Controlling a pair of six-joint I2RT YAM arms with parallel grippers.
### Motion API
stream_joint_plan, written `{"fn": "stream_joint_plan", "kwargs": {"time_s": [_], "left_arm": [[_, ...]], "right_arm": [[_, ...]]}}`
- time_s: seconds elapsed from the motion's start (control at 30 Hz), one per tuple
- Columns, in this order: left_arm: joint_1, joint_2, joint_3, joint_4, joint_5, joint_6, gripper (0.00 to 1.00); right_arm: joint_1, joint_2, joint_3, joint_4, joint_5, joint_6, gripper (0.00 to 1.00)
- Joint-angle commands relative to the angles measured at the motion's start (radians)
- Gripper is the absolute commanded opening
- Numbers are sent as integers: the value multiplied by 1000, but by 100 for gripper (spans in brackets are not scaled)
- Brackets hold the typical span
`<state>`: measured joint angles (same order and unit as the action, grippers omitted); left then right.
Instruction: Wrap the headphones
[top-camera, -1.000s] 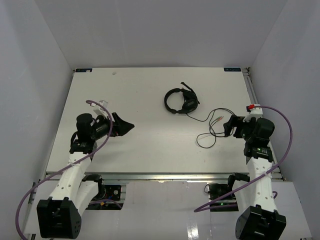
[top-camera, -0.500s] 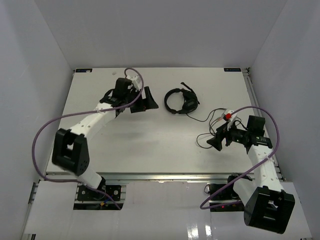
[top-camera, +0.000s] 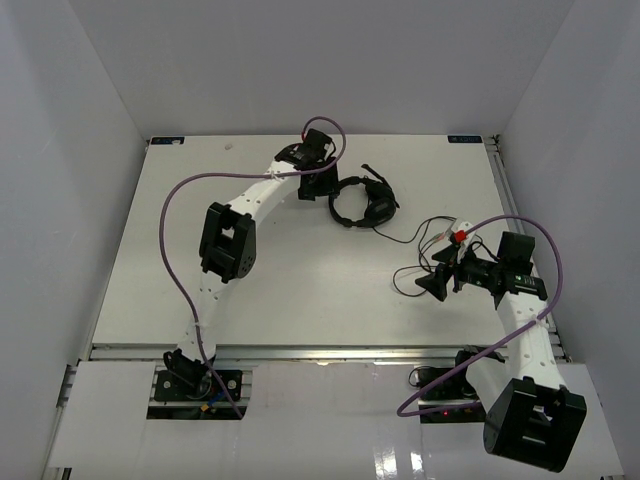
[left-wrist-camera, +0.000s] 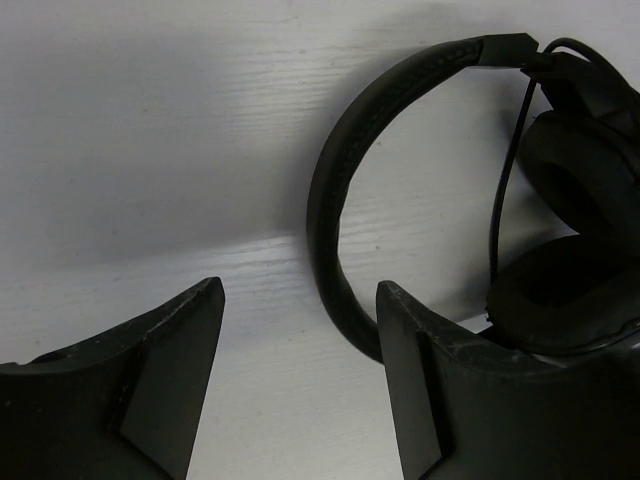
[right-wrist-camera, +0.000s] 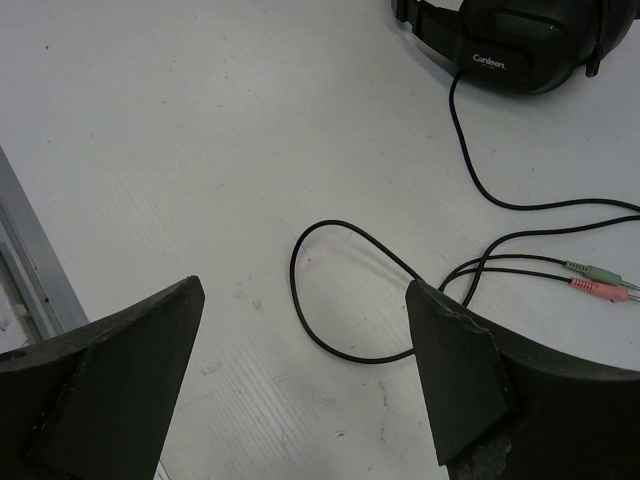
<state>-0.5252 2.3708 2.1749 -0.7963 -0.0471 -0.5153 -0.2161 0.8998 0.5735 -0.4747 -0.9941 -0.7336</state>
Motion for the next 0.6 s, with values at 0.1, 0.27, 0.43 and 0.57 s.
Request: {"fn": "stream_joint_plan", "kwargs": {"time_s": [0.1, 0.27, 0.43, 0.57], "left_arm": [[-35, 57, 95, 41, 7, 35, 69], [-70, 121, 134, 74, -42, 125, 64], [-98, 161, 140, 67, -188, 175, 55], [-98, 178, 138, 69, -228, 191, 48]], "right_arm": [[-8, -16, 29, -1, -40, -15, 88], [-8, -19, 28, -1, -41, -18, 88], [-16, -30, 22, -3, -42, -20, 89], [-29, -40, 14, -3, -60, -26, 89]]}}
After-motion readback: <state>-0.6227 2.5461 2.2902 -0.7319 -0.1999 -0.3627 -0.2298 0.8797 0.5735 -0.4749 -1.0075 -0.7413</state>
